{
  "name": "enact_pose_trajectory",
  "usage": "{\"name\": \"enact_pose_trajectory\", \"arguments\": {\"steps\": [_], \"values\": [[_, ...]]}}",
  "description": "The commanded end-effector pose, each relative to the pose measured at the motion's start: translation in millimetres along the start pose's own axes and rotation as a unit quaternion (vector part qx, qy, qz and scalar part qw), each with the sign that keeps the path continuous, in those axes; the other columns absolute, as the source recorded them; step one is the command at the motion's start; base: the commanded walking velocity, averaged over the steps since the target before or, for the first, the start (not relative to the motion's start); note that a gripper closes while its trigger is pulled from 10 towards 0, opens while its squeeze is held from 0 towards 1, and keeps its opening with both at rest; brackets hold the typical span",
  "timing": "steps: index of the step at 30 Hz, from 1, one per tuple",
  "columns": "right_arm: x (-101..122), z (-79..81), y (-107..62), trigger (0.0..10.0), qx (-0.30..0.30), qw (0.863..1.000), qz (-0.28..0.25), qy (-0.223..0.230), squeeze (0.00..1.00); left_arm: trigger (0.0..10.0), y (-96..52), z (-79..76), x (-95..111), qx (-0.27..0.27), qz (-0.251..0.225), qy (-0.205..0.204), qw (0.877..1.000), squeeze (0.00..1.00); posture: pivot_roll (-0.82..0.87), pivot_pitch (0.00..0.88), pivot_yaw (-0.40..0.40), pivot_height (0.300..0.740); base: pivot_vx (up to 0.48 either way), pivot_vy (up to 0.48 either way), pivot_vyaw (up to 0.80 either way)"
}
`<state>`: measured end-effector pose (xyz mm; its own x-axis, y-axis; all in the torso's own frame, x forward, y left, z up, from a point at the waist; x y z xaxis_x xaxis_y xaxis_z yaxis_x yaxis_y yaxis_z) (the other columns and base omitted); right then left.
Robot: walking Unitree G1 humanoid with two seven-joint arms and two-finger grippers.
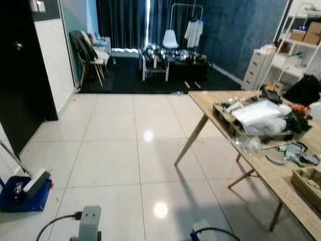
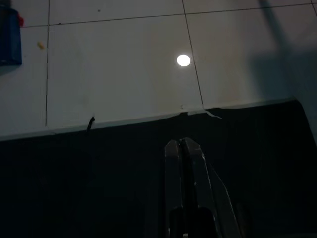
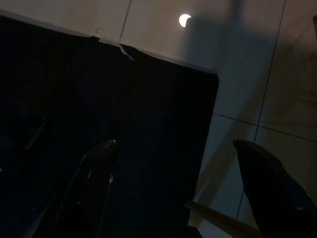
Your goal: Picking trash to rubbish bin
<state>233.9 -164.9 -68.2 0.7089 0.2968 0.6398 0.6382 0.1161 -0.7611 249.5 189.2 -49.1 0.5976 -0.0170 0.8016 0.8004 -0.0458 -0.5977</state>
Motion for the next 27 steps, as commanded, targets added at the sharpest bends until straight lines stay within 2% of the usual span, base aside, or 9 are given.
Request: {"name": "enact_pose_trajectory", "arguments": {"steps": [1,10,25,27], "values": [[-3.5,3.5,0.0,10.0,0.004,1.000,0.008,0.005,0.00,10.0,-1.3,-0.1,-5.6,0.000,0.013,0.006,1.000,0.00,0.02,0.000,-0.053,0.740,0.000,0.000,0.00],[-2.5,5.6,0.6,10.0,-0.001,1.000,0.005,0.015,0.00,10.0,0.3,-7.2,-4.2,-0.013,0.012,0.013,1.000,0.00,0.01,0.000,-0.045,0.740,0.000,0.000,0.00],[-2.6,5.2,0.7,10.0,-0.004,1.000,0.009,0.021,0.00,10.0,1.0,-6.0,-3.1,-0.013,0.016,0.017,1.000,0.00,0.01,0.000,-0.033,0.740,0.000,0.000,0.00],[-3.9,5.5,0.7,10.0,-0.002,1.000,0.015,0.022,0.00,10.0,1.2,-5.9,-2.3,-0.013,0.016,0.018,1.000,0.00,0.01,0.000,-0.033,0.740,0.000,0.000,-0.80]]}}
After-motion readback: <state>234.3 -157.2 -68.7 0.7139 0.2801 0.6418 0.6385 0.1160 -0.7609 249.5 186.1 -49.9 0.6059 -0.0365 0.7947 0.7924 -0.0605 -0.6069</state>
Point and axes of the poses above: a point about 5 cm out from each wrist's last joint towards the gripper, its own y axis pointing out of the wrist towards the gripper, its own x axis along the axis of the wrist's last joint, z = x × y, the point moved 1 cm from there along y, pointing out of the wrist towards the gripper, and after that the axes turned 2 degrees about y, right-handed, at the moved point
